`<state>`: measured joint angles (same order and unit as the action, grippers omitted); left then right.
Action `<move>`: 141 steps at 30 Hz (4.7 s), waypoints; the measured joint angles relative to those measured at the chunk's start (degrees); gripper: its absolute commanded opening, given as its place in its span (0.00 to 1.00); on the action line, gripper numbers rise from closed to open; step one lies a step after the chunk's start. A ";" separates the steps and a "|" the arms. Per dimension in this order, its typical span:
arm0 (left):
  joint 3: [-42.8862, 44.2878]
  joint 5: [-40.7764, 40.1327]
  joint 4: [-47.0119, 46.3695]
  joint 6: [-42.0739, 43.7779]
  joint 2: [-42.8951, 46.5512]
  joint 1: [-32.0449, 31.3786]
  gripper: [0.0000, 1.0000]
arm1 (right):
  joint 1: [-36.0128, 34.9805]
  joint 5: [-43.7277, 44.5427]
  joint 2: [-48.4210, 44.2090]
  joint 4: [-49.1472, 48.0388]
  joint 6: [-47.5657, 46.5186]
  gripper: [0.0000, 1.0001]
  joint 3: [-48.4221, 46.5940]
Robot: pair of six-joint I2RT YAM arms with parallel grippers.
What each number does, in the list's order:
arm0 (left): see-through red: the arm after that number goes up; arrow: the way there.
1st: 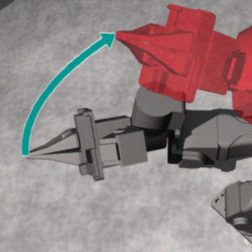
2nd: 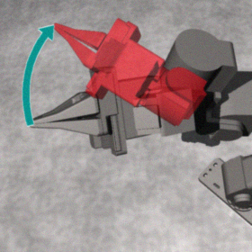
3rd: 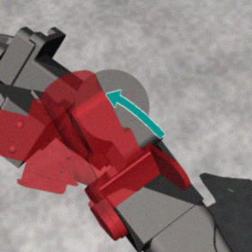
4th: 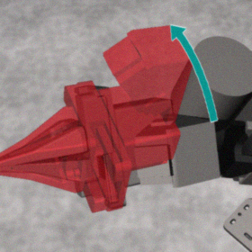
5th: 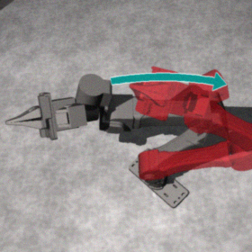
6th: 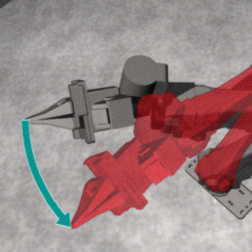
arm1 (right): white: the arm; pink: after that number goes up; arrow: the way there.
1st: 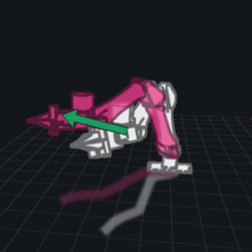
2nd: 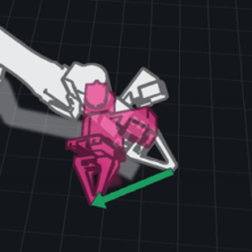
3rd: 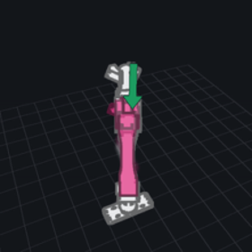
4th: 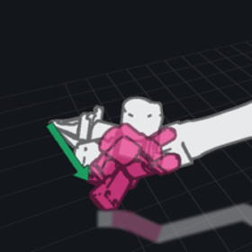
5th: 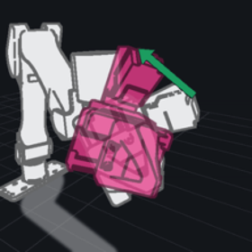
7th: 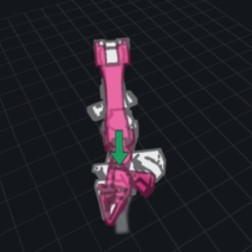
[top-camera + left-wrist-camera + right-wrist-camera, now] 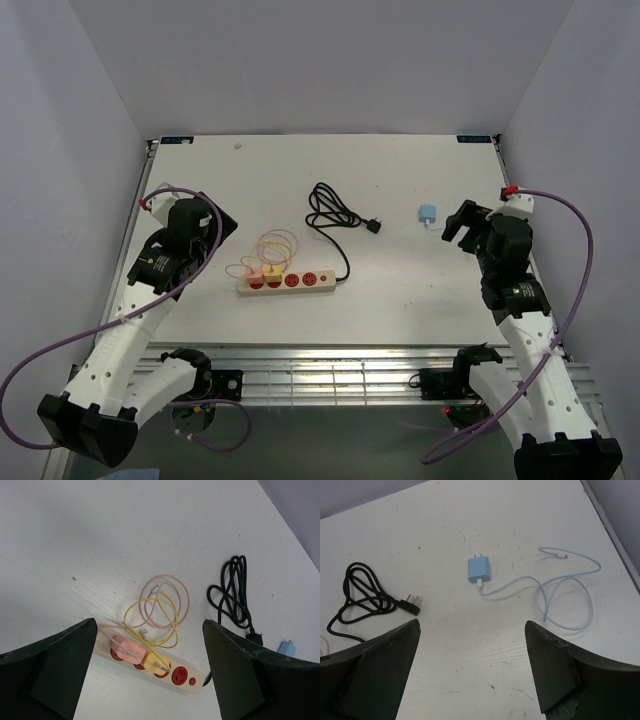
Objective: Insert the plug
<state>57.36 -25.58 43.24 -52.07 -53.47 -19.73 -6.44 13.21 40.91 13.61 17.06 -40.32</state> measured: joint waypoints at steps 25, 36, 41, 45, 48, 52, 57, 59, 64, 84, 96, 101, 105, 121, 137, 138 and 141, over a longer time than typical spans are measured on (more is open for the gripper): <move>-2.43 7.50 0.00 0.87 -1.64 0.00 0.98 | 2.29 -1.95 46.60 -9.14 16.04 0.80 -7.56; -2.43 10.43 0.00 1.27 -2.67 0.00 0.98 | 2.29 4.37 58.21 -15.32 21.57 0.59 -12.15; -2.60 11.52 0.04 1.64 -2.21 0.00 0.98 | 2.32 5.42 60.78 -16.83 21.75 0.32 -13.99; -2.60 11.80 0.04 1.70 -1.81 0.00 0.98 | 2.32 5.49 61.42 -17.18 20.59 0.08 -14.05; -2.60 12.72 0.02 2.25 -1.70 0.00 0.98 | 2.32 5.46 60.59 -18.18 18.21 0.08 -13.81; -2.60 16.26 -1.05 4.17 -1.70 0.00 0.98 | 2.32 3.72 54.03 -18.45 10.62 0.08 -12.92; -2.71 27.45 -7.65 7.19 -1.86 -0.02 0.98 | 2.29 -4.33 40.39 -17.84 0.63 0.08 -12.92; -3.72 34.97 -13.46 8.41 -2.23 -0.20 0.98 | 2.32 -9.05 35.47 -17.51 -1.57 0.08 -12.92; -4.59 49.31 -24.17 10.84 -7.65 -4.00 0.98 | 2.29 -25.03 25.24 -13.70 -4.26 0.08 -12.98; -0.50 70.58 -49.29 25.00 -22.05 -25.92 0.98 | -9.97 -68.65 14.05 -11.85 12.98 0.08 -15.41; -0.24 71.30 -49.66 29.07 -22.08 -27.82 0.96 | -16.65 -73.85 14.10 -21.97 21.90 0.08 -15.43; -0.24 71.65 -49.72 29.86 -21.66 -28.94 0.58 | -16.92 -74.58 14.49 -25.27 24.59 0.08 -15.43; -0.33 71.60 -49.72 30.25 -20.17 -29.20 0.29 | -16.94 -74.42 15.32 -25.70 25.07 0.08 -15.89; -2.71 65.46 -50.16 30.32 -13.11 -29.64 0.85 | -16.94 -70.66 18.32 -25.44 25.03 0.08 -18.18; 1.79 68.30 -49.33 36.30 -18.47 -29.64 0.98 | -19.78 -70.34 15.82 -25.55 28.63 0.08 -19.17; 2.27 69.16 -49.48 36.65 -18.95 -29.66 0.98 | -19.98 -70.25 15.82 -25.66 28.92 0.08 -19.17; 3.39 71.06 -49.79 37.66 -20.28 -29.92 0.98 | -20.87 -70.14 16.28 -26.45 29.73 0.08 -19.17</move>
<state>60.75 45.47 -6.55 -14.41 -73.76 -49.65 -27.31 -56.93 57.19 -12.84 46.78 -59.48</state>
